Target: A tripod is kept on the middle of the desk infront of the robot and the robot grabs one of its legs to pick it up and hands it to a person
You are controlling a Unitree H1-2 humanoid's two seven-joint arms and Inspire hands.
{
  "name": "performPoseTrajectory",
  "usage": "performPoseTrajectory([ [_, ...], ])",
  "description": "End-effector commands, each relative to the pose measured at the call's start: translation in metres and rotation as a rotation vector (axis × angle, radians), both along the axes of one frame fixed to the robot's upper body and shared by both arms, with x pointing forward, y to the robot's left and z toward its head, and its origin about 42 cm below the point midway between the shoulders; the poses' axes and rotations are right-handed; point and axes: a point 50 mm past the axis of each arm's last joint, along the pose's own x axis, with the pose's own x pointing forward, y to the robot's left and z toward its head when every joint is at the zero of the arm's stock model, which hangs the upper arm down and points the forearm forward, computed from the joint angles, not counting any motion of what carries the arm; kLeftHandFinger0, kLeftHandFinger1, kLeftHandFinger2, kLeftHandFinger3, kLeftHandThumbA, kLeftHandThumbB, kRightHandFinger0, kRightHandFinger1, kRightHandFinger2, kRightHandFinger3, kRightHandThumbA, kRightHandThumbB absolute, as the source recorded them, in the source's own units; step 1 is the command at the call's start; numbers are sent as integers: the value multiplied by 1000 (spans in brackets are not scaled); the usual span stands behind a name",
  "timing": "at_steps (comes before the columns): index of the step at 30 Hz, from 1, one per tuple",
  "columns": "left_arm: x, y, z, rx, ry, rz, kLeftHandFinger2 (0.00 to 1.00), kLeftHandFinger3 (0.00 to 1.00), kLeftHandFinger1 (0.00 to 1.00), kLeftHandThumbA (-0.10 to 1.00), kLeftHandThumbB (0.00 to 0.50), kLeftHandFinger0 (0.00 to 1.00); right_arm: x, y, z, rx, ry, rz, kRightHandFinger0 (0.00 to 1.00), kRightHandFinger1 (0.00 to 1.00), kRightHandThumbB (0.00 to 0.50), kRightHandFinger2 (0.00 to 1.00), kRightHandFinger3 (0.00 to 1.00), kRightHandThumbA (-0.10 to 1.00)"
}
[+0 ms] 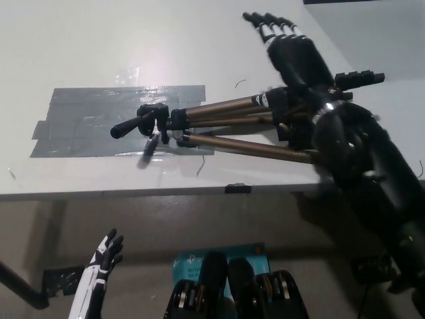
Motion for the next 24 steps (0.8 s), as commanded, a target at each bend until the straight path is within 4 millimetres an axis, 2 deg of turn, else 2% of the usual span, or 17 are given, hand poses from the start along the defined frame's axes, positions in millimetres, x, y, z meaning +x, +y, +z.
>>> performPoseTrajectory([
  [1, 3, 1, 12, 42, -66, -19, 1000, 1000, 1000, 1000, 97, 1000, 18, 12, 22, -77, -84, -61, 1000, 1000, 445, 1000, 1000, 1000],
  [6, 6, 1, 15, 52, -69, -21, 1000, 1000, 1000, 1000, 98, 1000, 27, 12, 15, -112, -4, -45, 1000, 1000, 500, 1000, 1000, 1000],
  [11, 8, 1, 17, 50, -68, -20, 1000, 1000, 1000, 1000, 84, 1000, 28, 10, 14, -117, 64, -15, 1000, 1000, 500, 1000, 1000, 1000],
  [21, 11, 2, 17, 63, -82, -24, 1000, 1000, 1000, 1000, 70, 1000, 25, 7, 28, -117, 95, 37, 1000, 1000, 500, 1000, 1000, 1000],
  [24, 13, 2, 18, 50, -86, -27, 1000, 1000, 1000, 1000, 86, 1000, 25, 7, 32, -133, 121, 46, 1000, 1000, 500, 1000, 1000, 1000],
])
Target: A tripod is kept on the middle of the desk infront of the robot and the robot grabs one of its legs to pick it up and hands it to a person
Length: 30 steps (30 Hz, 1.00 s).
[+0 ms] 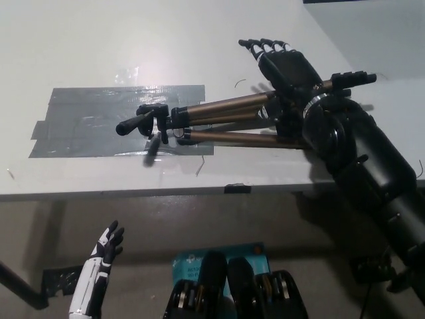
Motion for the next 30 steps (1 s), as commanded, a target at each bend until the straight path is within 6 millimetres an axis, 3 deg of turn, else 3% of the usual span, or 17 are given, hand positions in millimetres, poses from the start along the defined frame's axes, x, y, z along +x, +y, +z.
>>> performPoseTrajectory([
  [1, 5, 2, 12, 13, -60, -18, 1000, 1000, 1000, 1000, 91, 1000, 3, 7, 46, -6, -40, 67, 1000, 1000, 500, 1000, 1000, 1000],
  [11, 8, 2, 14, 15, -58, -22, 1000, 1000, 1000, 1000, 61, 1000, 4, 5, 50, -16, -2, 70, 1000, 1000, 500, 1000, 1000, 1000],
  [20, 6, 0, 14, 5, -57, -24, 1000, 1000, 1000, 1000, 23, 1000, 25, 0, 27, -72, -24, -18, 1000, 1000, 500, 1000, 1000, 1000],
  [24, 6, 1, 16, 13, -55, -26, 1000, 1000, 1000, 1000, 38, 1000, 33, -3, 20, -81, -8, -39, 1000, 1000, 496, 1000, 1000, 1000],
  [28, 6, -1, 15, 5, -60, -35, 1000, 1000, 1000, 1000, 36, 1000, 34, -3, 16, -55, -59, -45, 1000, 1000, 460, 1000, 1000, 1000],
  [29, 6, -1, 15, 6, -61, -36, 1000, 1000, 1000, 1000, 34, 1000, 34, -2, 14, -47, -85, -55, 1000, 1000, 359, 1000, 1000, 1000],
  [30, 7, -1, 16, 5, -62, -37, 1000, 1000, 1000, 1000, 37, 1000, 35, -3, 15, -44, -94, -59, 1000, 1000, 359, 1000, 1000, 971],
])
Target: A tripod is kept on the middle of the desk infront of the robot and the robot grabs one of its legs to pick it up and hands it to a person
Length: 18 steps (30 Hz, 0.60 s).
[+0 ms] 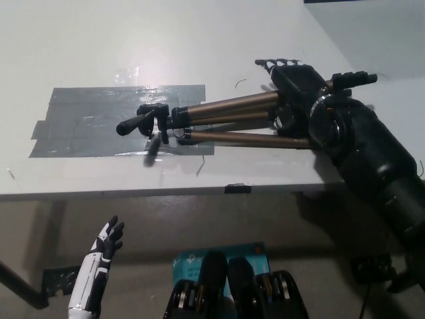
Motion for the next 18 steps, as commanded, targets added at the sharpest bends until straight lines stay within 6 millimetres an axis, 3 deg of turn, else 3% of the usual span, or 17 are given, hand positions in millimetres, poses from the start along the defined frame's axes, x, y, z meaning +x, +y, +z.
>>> performPoseTrajectory([
  [1, 4, -2, 12, 3, -50, -33, 1000, 1000, 1000, 1000, 35, 1000, 8, 14, 41, 37, -207, 35, 1000, 1000, 286, 1000, 1000, 898],
  [2, 3, -2, 12, 3, -45, -33, 1000, 1000, 1000, 1000, 32, 1000, 9, 12, 41, 97, -223, 38, 1000, 1000, 224, 936, 866, 669],
  [3, 3, -1, 12, 4, -47, -33, 1000, 1000, 1000, 1000, 31, 1000, 9, 11, 39, 152, -249, 23, 463, 481, 200, 558, 534, 336],
  [5, 4, 0, 13, 17, -45, -32, 1000, 1000, 1000, 1000, 4, 1000, 9, 9, 36, 198, -326, 25, 30, 166, 195, 347, 388, -70],
  [6, 4, 0, 13, 21, -46, -33, 1000, 1000, 1000, 999, 3, 1000, 8, 9, 35, 213, -354, 34, 6, 153, 195, 376, 399, -94],
  [7, 4, 0, 13, 22, -48, -37, 1000, 1000, 1000, 974, 0, 1000, 7, 7, 35, 238, -374, 42, 0, 212, 178, 530, 514, -100],
  [8, 6, 0, 14, 22, -52, -38, 1000, 1000, 1000, 934, 0, 1000, 6, 7, 37, 251, -407, 48, 0, 353, 179, 706, 662, -100],
  [11, 8, 0, 15, 20, -61, -41, 1000, 1000, 1000, 873, 2, 1000, 4, 8, 45, 279, -458, 74, 111, 622, 171, 966, 917, -100],
  [13, 8, 0, 15, 22, -59, -41, 1000, 1000, 1000, 865, 4, 1000, 3, 8, 46, 281, -471, 82, 162, 690, 167, 1000, 945, -100],
  [14, 8, 1, 16, 32, -60, -43, 1000, 1000, 1000, 872, 0, 1000, 2, 8, 47, 282, -493, 98, 191, 701, 176, 1000, 899, -100],
  [15, 8, 1, 16, 35, -61, -45, 1000, 1000, 1000, 874, 0, 1000, 2, 9, 47, 288, -506, 105, 174, 669, 175, 988, 845, -100],
  [18, 9, 0, 17, 31, -57, -47, 1000, 1000, 1000, 888, 7, 1000, 1, 11, 48, 294, -516, 110, 147, 642, 178, 963, 843, -100],
])
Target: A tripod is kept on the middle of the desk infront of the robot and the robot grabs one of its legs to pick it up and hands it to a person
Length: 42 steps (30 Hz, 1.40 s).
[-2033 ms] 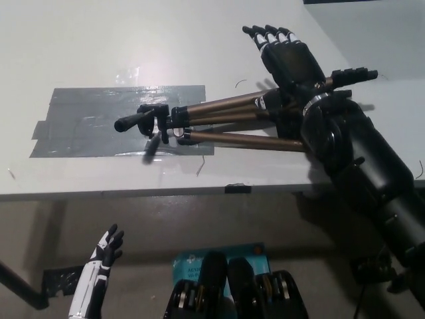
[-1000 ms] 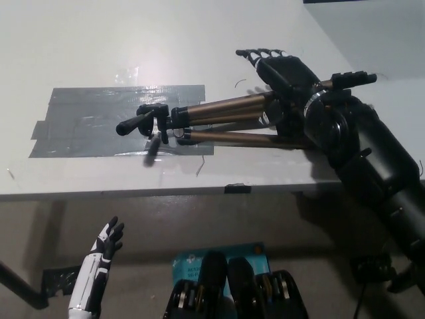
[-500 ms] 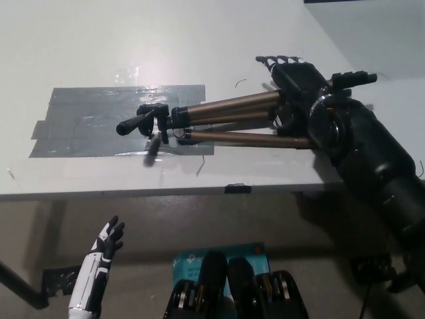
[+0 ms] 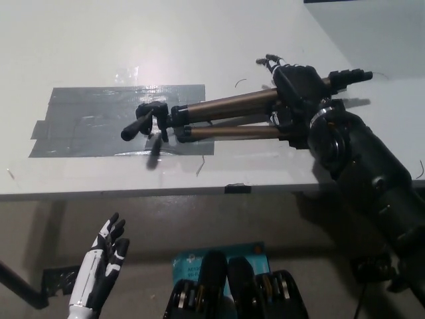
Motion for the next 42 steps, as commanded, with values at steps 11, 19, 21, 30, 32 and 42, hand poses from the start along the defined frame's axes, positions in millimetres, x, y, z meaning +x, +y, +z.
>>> performPoseTrajectory([
  [11, 11, -1, 17, 20, -44, -53, 935, 1000, 937, 902, 0, 885, 4, 14, 84, 251, -443, 134, 67, 566, 167, 922, 928, -100],
  [19, -1, -2, 8, 17, -12, -62, 876, 1000, 896, 928, 17, 844, -21, 12, 120, 300, -553, 192, 73, 515, 173, 867, 907, -100],
  [21, -2, -1, 8, 9, -3, -64, 880, 1000, 900, 925, 9, 849, -29, 11, 132, 327, -611, 211, 22, 462, 199, 831, 831, -100],
  [30, -1, 3, 10, -8, 6, -75, 879, 1000, 894, 889, 8, 848, -53, 6, 155, 354, -686, 231, 61, 584, 199, 987, 932, -100],
  [32, -1, 2, 10, -9, 9, -74, 873, 1000, 891, 884, 6, 850, -52, 6, 153, 348, -687, 236, 52, 577, 211, 975, 922, -100],
  [42, -1, -1, 9, 21, 4, -69, 816, 958, 840, 933, 9, 802, -31, -3, 128, 294, -602, 173, 4, 471, 235, 821, 779, -100],
])
